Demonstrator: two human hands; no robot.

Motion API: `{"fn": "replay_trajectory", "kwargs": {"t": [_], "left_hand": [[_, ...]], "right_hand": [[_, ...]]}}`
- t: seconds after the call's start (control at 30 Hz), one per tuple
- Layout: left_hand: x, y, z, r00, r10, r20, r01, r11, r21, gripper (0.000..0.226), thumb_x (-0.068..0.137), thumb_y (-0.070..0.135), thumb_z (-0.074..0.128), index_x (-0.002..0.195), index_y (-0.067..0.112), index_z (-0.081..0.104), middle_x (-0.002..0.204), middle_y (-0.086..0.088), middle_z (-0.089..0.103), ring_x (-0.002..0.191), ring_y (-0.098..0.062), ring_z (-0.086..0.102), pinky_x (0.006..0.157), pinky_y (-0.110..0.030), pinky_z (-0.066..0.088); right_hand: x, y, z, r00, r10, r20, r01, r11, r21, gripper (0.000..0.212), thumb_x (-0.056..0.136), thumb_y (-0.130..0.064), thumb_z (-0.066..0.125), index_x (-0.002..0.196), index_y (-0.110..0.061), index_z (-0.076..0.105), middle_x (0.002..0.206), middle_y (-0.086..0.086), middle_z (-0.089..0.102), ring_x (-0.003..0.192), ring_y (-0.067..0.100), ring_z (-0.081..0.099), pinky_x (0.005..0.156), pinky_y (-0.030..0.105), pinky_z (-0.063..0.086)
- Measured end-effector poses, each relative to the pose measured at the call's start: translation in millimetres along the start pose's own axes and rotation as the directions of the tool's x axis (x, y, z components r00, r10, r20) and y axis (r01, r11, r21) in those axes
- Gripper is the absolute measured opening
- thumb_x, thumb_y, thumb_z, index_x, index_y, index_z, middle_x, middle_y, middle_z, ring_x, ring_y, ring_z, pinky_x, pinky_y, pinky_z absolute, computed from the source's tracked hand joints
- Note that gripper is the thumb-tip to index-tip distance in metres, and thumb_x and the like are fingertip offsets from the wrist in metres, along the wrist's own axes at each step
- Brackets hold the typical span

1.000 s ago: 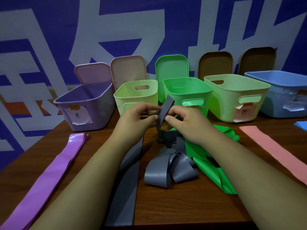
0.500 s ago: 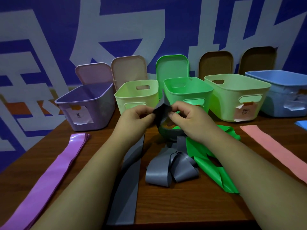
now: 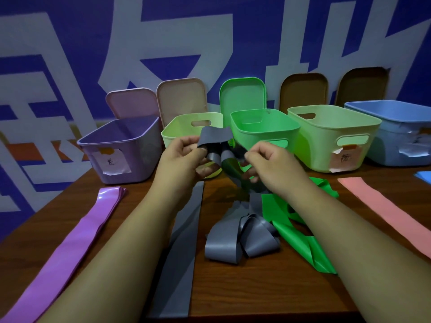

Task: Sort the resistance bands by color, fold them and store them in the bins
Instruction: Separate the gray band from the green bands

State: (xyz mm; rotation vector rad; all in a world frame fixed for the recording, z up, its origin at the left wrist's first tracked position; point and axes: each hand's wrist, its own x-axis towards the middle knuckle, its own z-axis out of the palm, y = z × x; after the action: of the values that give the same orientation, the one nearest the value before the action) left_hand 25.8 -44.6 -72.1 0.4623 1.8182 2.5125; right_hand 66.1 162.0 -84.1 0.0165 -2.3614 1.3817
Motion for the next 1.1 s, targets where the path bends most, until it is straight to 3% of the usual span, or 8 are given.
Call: {"fn": "replay_trajectory", "kwargs": {"t": [0.2,0.33,0.47,0.6,0.73,0.9,1.0,1.1], "left_hand": [[-1,-1,3,0.989,-0.092,0.113,0.105,0.988,-0.113,0.044,0.095,-0.009,0.067,0.138,-0.004,0.055,0.124,-0.023,0.074,0.105,-0.030,0.077,0.087,-0.034,0.065],[-2,-1,2,0.983,-0.077,0.165,0.098,0.988,-0.118,0.049,0.093,-0.010,0.069,0.139,-0.005,0.055,0.122,-0.020,0.076,0.113,-0.032,0.075,0.092,-0.034,0.063],[-3,-3,0,0.985,-0.082,0.151,0.091,0.994,-0.052,0.049,0.091,-0.013,0.069,0.138,-0.001,0.056,0.118,-0.019,0.077,0.109,-0.031,0.076,0.087,-0.032,0.064],[-3,-1,-1,0.997,-0.041,0.067,0.038,0.999,0.037,0.047,0.092,-0.012,0.069,0.134,0.004,0.055,0.121,-0.018,0.075,0.107,-0.031,0.077,0.086,-0.039,0.066],[-2,6,-9,0.985,0.117,-0.129,-0.073,0.951,0.302,0.046,0.091,-0.007,0.070,0.129,0.015,0.057,0.111,-0.004,0.073,0.102,-0.019,0.076,0.080,-0.031,0.065],[2,11,-23,0.870,0.488,-0.067,-0.224,0.515,0.828,0.051,0.096,0.001,0.068,0.141,0.020,0.056,0.123,0.008,0.059,0.107,-0.003,0.057,0.077,-0.004,0.046],[5,13,-28,0.837,0.542,0.071,-0.267,0.291,0.919,0.048,0.096,-0.001,0.060,0.141,0.016,0.060,0.131,0.000,0.062,0.118,-0.014,0.057,0.096,-0.020,0.052],[-2,16,-24,0.905,0.424,-0.029,-0.232,0.551,0.802,0.031,0.102,0.011,0.058,0.130,0.023,0.066,0.120,0.008,0.070,0.111,-0.010,0.065,0.098,-0.035,0.057]], "right_hand": [[-5,3,9,0.982,0.023,0.187,-0.008,0.997,-0.083,0.057,0.103,-0.066,0.051,0.117,-0.017,0.077,0.114,0.011,0.077,0.112,0.026,0.070,0.096,0.037,0.052],[-5,-3,8,0.974,0.062,0.218,-0.063,0.998,-0.005,0.068,0.092,-0.087,0.043,0.115,-0.033,0.078,0.103,-0.008,0.080,0.097,0.006,0.074,0.095,0.037,0.054],[-4,-3,9,0.990,0.009,0.143,-0.009,1.000,-0.002,0.044,0.100,-0.057,0.065,0.093,-0.015,0.076,0.084,0.002,0.078,0.069,-0.002,0.069,0.073,0.033,0.052],[-1,-1,7,0.998,0.010,0.067,-0.016,0.996,0.085,0.021,0.098,-0.030,0.076,0.089,-0.011,0.075,0.083,0.012,0.077,0.075,0.019,0.071,0.084,0.054,0.061],[1,-1,4,0.998,0.056,-0.013,-0.055,0.993,0.108,0.004,0.098,-0.018,0.072,0.096,-0.016,0.076,0.084,0.003,0.081,0.077,0.020,0.080,0.085,0.052,0.066],[1,0,-5,0.985,0.003,-0.173,0.014,0.996,0.093,0.007,0.099,-0.011,0.069,0.101,-0.018,0.067,0.081,0.001,0.079,0.069,0.017,0.080,0.080,0.047,0.066],[6,3,-10,0.943,-0.080,-0.323,0.084,0.996,-0.001,0.017,0.093,-0.014,0.073,0.102,-0.024,0.062,0.083,-0.004,0.069,0.075,0.019,0.077,0.076,0.046,0.064],[11,9,-13,0.927,-0.079,-0.368,0.091,0.996,0.014,0.024,0.091,-0.013,0.072,0.110,-0.025,0.064,0.095,-0.009,0.066,0.083,0.013,0.071,0.082,0.044,0.063]]}}
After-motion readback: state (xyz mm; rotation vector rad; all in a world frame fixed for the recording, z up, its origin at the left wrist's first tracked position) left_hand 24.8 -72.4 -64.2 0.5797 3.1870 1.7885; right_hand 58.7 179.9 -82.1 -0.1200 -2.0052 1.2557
